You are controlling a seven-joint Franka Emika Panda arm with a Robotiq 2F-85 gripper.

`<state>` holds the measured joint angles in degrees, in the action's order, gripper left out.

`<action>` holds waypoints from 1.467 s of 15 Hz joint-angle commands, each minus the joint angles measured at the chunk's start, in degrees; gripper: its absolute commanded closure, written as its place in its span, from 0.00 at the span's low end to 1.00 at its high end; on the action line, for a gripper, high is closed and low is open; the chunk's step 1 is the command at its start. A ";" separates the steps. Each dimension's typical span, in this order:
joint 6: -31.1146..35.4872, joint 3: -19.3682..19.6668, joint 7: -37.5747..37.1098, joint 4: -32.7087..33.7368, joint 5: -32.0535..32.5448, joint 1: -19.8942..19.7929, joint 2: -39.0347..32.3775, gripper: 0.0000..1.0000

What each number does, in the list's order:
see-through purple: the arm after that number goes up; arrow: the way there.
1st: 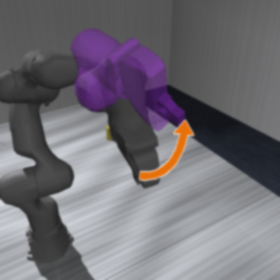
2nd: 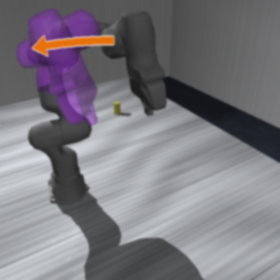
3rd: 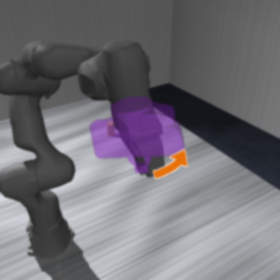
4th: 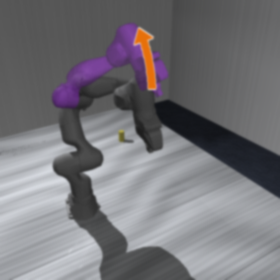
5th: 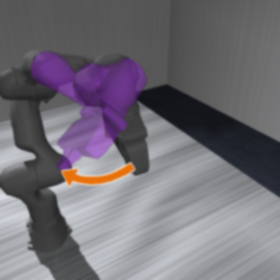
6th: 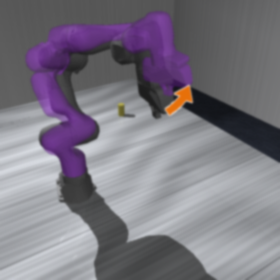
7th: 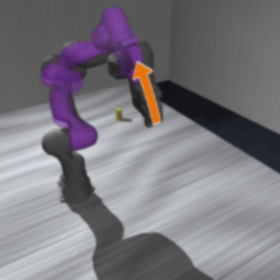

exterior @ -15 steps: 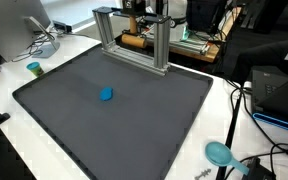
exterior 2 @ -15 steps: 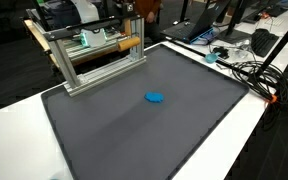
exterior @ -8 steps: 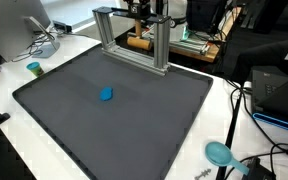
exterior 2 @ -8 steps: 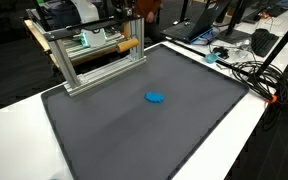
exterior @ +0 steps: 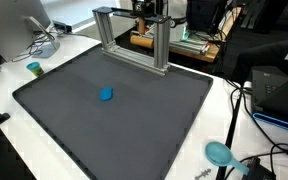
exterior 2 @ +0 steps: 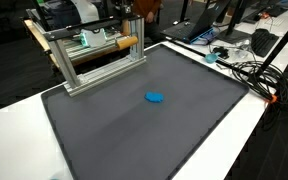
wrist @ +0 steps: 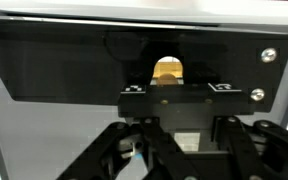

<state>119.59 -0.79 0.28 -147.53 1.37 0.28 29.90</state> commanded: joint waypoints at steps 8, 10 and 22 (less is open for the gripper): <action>-0.61 0.07 -2.06 -4.26 -1.74 0.42 5.89 0.77; -0.84 0.04 -2.08 -4.70 -1.59 0.36 6.09 0.77; -2.20 -0.40 -1.81 -5.29 -2.48 1.16 6.65 0.03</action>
<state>118.86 -0.75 -0.83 -152.12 0.60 0.31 34.15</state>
